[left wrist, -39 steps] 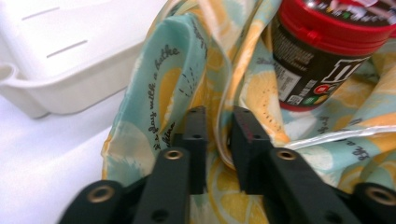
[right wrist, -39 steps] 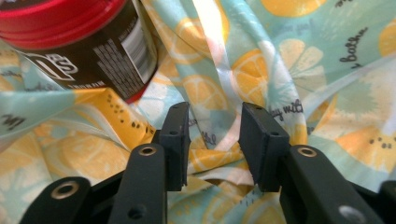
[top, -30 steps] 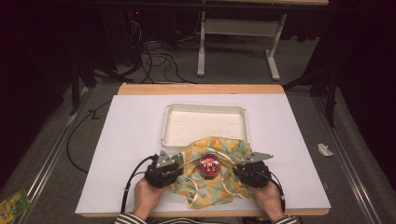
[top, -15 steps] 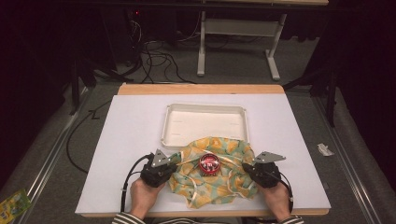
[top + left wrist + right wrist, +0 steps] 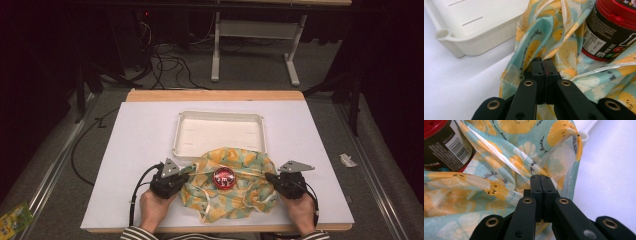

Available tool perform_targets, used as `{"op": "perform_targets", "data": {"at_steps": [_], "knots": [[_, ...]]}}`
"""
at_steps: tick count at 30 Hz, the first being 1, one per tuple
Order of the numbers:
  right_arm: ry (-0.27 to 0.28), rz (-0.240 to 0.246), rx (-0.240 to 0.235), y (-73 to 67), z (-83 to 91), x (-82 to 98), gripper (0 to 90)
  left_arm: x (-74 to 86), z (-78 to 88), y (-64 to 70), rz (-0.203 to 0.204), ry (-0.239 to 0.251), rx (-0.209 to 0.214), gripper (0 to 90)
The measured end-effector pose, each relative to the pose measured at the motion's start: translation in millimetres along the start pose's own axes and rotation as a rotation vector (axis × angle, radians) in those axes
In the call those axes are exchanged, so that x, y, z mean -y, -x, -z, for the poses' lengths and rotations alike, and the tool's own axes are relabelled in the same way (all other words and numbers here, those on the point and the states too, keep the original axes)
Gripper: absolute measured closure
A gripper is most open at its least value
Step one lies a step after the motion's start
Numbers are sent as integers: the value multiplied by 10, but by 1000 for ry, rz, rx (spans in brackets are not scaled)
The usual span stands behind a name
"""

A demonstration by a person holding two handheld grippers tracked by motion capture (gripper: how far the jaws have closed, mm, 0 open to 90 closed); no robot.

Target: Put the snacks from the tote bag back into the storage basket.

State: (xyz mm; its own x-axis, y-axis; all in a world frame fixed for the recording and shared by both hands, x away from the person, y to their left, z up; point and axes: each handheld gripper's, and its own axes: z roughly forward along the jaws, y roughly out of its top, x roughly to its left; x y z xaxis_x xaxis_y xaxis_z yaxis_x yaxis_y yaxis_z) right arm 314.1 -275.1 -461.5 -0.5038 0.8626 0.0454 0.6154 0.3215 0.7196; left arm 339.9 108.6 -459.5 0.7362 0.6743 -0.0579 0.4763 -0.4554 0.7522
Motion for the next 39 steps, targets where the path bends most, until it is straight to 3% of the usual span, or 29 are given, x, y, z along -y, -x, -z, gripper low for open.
{"op": "perform_targets", "data": {"at_steps": [3, 8, 15, 20, 23, 28, 39], "knots": [[5, -12, -6, -9, 17, -13, 861, 0, -8, 35, -12, -3, 14, 898], [59, -15, -20, -82, 138, -117, 768, -3, -11, 73, -16, 9, 31, 898], [125, 28, -62, -334, 323, -342, 746, -15, 0, 98, -20, 16, 41, 897], [80, 82, -118, -570, 258, -407, 778, -18, 5, 105, -21, 20, 44, 895], [31, 99, -138, -631, 151, -368, 787, -19, 19, 99, -21, 26, 41, 893], [-32, 79, -135, -589, 32, -225, 785, -21, 52, 68, -16, 36, 27, 892], [-98, 54, -3, -322, 10, -21, 788, -57, 113, -33, 0, 56, -16, 889]]}}
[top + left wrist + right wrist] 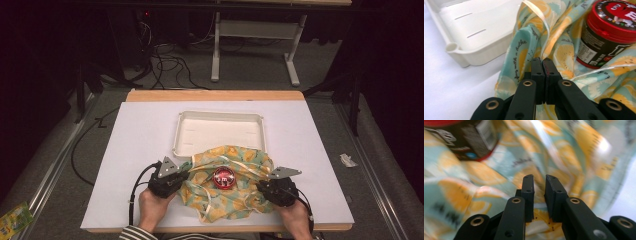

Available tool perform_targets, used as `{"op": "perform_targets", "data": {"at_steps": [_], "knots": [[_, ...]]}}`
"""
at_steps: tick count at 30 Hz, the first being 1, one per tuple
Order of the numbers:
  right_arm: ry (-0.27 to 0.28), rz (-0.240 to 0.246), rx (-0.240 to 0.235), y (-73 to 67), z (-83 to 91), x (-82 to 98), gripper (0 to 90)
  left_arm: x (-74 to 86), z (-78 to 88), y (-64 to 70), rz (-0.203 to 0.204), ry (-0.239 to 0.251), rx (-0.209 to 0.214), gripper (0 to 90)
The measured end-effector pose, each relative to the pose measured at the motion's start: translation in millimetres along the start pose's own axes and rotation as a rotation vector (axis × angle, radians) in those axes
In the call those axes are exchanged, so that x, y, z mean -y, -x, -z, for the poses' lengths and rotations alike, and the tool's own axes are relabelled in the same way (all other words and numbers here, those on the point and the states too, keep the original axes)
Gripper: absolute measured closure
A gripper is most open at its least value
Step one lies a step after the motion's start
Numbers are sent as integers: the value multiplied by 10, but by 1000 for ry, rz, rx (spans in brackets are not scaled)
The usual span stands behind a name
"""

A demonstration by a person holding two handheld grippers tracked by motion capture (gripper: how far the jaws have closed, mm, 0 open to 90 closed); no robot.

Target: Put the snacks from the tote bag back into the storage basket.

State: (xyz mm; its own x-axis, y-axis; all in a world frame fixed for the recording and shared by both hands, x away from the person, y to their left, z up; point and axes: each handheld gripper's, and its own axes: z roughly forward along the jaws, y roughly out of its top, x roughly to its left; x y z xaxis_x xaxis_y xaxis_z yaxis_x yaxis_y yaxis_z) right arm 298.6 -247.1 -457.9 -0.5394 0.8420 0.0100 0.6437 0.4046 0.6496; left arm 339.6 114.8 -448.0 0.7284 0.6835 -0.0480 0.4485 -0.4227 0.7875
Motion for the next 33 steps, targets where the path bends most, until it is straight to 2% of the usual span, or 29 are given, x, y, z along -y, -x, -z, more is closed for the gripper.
{"op": "perform_targets", "data": {"at_steps": [7, 11, 14, 18, 22, 26, 30, 33], "knots": [[0, -38, 38, 181, 8, 63, 792, 5, -25, -83, 4, -13, -27, 883], [0, -60, 31, 226, -7, 79, 792, 18, -96, -119, 9, -42, -41, 853], [11, -49, 32, 214, -9, 70, 790, 16, -79, -88, 13, -27, -36, 793], [23, -45, 24, 183, 2, 48, 789, -13, 46, 12, 28, 26, -17, 687], [37, -31, 15, 141, 14, 21, 775, -67, 120, 123, 12, 41, -23, 585], [54, -25, -4, 94, 29, -7, 699, -103, 65, 209, 15, 4, -13, 480], [60, -15, -13, 57, 15, -38, 596, -45, -83, 235, 50, -41, -22, 405], [59, -14, -8, 38, -12, -51, 558, 4, -176, 238, 72, -84, -23, 363]]}}
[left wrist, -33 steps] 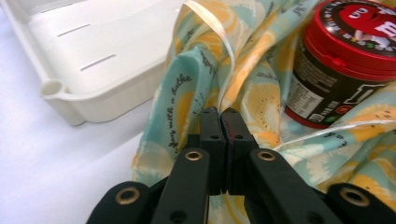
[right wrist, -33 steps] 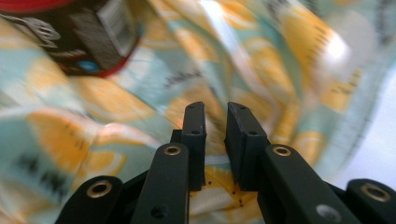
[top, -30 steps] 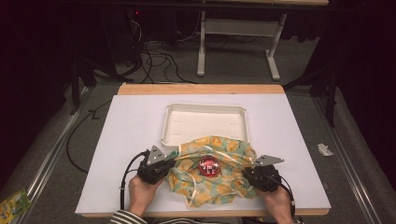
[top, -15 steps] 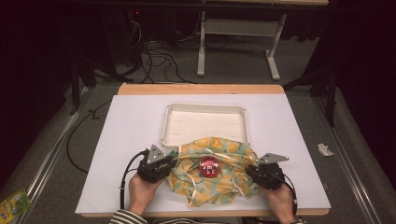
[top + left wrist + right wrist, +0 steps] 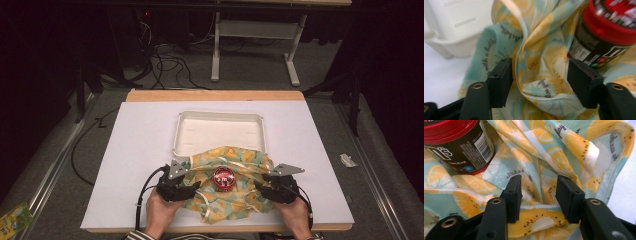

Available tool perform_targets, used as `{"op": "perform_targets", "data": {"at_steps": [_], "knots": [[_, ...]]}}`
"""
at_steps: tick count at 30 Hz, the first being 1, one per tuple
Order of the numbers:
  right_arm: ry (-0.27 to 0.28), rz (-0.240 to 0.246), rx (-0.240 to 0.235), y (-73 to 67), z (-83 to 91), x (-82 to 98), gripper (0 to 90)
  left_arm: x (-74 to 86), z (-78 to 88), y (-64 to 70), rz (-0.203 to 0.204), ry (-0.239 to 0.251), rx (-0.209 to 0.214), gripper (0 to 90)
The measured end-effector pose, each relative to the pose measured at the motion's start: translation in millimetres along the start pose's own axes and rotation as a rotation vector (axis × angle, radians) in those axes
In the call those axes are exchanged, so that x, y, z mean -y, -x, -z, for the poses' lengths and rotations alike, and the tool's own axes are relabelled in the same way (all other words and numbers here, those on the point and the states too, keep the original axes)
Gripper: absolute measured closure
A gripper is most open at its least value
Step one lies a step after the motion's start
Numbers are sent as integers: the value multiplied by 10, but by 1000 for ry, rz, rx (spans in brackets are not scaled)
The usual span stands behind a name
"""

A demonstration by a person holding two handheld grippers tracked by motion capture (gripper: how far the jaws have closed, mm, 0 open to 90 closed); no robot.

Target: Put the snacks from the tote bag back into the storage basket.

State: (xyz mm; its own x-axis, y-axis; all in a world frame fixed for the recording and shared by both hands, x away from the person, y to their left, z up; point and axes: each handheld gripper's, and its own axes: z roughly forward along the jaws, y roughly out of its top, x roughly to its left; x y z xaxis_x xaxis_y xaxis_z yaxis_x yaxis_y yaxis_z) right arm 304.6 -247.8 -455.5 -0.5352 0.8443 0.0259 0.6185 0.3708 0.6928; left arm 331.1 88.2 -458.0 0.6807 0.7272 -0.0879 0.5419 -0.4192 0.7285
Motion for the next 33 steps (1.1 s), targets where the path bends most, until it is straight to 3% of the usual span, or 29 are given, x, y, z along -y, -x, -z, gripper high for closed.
{"op": "perform_targets", "data": {"at_steps": [3, 12, 19, 23, 33], "knots": [[-9, 1, 2, 5, -43, 5, 561, 23, -54, 6, -6, -30, -11, 369], [-58, -3, -7, 54, -126, 46, 729, 45, -134, 6, -43, -96, -37, 527], [-70, 31, -2, 39, -140, 36, 877, 41, -109, -14, -96, -110, -29, 772], [-70, 48, 9, 16, -133, 33, 900, 48, -89, -38, -109, -103, -21, 869], [-52, 27, 16, 93, -55, 72, 900, -7, 157, -218, -87, -41, -53, 887]]}}
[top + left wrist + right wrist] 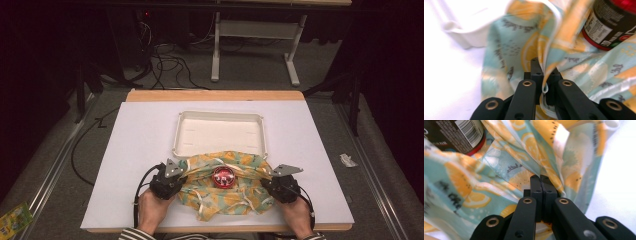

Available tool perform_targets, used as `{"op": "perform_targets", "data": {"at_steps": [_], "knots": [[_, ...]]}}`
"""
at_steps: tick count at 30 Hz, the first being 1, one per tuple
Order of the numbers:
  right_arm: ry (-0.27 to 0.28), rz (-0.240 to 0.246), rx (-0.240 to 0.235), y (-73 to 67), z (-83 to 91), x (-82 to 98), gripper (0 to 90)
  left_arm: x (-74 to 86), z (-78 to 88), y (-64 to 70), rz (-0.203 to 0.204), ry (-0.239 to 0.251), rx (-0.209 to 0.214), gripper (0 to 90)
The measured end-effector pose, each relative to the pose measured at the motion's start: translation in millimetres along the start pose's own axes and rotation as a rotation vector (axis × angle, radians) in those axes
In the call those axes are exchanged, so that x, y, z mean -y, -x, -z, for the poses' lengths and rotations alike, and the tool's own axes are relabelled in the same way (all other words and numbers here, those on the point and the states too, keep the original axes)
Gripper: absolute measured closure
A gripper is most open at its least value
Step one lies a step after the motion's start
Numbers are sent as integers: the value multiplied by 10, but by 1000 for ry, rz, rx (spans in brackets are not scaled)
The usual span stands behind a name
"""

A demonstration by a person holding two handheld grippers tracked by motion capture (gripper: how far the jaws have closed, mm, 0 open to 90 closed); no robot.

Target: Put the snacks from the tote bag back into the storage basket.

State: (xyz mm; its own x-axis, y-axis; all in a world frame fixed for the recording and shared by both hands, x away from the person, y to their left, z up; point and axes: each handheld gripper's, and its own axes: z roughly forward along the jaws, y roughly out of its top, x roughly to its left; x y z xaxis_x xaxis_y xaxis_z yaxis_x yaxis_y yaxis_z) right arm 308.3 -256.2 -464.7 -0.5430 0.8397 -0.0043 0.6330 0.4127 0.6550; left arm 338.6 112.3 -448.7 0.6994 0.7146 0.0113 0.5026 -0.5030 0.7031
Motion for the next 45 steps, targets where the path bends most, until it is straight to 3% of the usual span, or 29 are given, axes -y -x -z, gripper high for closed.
{"op": "perform_targets", "data": {"at_steps": [5, 10, 14, 24, 32, 37, 40, 45], "knots": [[5, -7, 5, 13, -11, 13, 900, 18, -10, -42, 0, -3, -3, 888], [1, -11, -2, 41, -13, 33, 900, 96, -56, -84, 26, -2, 11, 889], [6, -18, -7, 70, -17, 44, 900, 141, -87, -128, 53, 10, 26, 889], [24, -52, -16, 127, -14, 93, 900, 262, -146, -207, 71, 40, 29, 888], [33, -56, 14, 101, -18, 97, 900, 315, -176, -221, 51, 76, 35, 860], [50, -62, 23, 91, -15, 94, 864, 355, -160, -226, 53, 124, 51, 759], [74, -75, 7, 86, 7, 85, 794, 368, -138, -226, 41, 143, 55, 662], [117, -81, -19, 48, 48, 56, 674, 389, -122, -242, 63, 174, 56, 492]]}}
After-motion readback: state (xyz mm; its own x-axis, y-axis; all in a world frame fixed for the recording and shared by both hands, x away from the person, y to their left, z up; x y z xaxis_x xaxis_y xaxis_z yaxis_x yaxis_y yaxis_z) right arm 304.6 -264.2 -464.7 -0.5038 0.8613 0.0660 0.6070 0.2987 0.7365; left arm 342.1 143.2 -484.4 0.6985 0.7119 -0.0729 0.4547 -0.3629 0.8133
